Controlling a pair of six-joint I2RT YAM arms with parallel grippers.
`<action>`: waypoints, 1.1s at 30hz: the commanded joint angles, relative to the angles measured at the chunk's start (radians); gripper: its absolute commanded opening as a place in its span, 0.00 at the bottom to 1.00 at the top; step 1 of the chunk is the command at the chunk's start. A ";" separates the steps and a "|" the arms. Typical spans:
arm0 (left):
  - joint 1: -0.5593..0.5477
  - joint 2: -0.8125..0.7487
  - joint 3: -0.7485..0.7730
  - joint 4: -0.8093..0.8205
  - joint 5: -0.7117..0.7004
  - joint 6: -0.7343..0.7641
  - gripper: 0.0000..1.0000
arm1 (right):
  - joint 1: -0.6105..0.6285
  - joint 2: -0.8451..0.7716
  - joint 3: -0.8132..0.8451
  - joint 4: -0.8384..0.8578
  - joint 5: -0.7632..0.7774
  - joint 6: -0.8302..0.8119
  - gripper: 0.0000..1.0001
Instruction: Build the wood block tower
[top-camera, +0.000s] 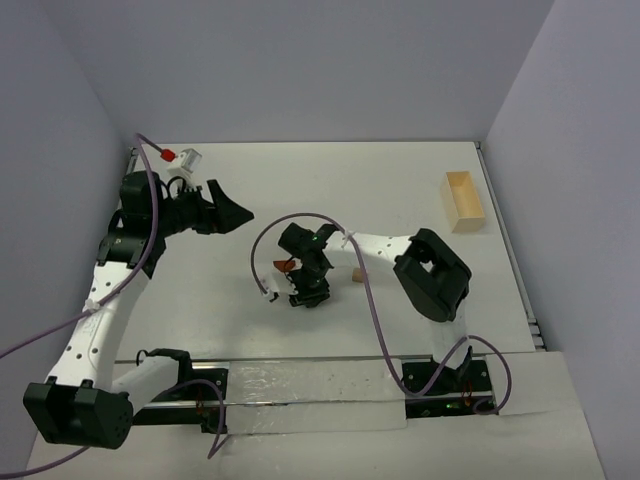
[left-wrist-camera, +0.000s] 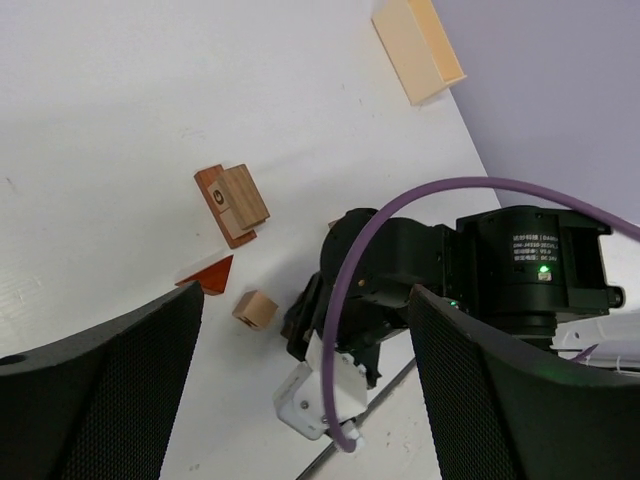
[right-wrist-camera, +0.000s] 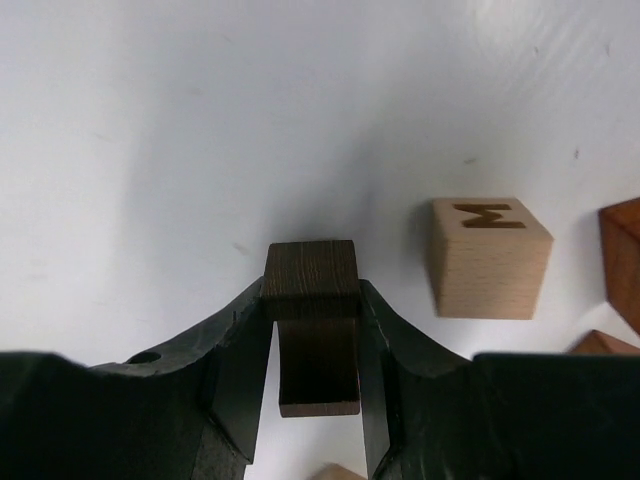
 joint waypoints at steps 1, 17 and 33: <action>0.069 -0.078 0.016 0.029 0.080 0.032 0.89 | -0.011 -0.207 0.038 -0.084 -0.272 0.147 0.00; 0.054 -0.343 -0.129 0.307 0.299 0.602 0.86 | -0.321 -0.281 0.423 -0.572 -1.254 0.310 0.00; -0.552 -0.532 -0.548 0.759 -0.150 0.843 0.99 | -0.371 -0.050 0.712 -0.462 -1.256 0.709 0.00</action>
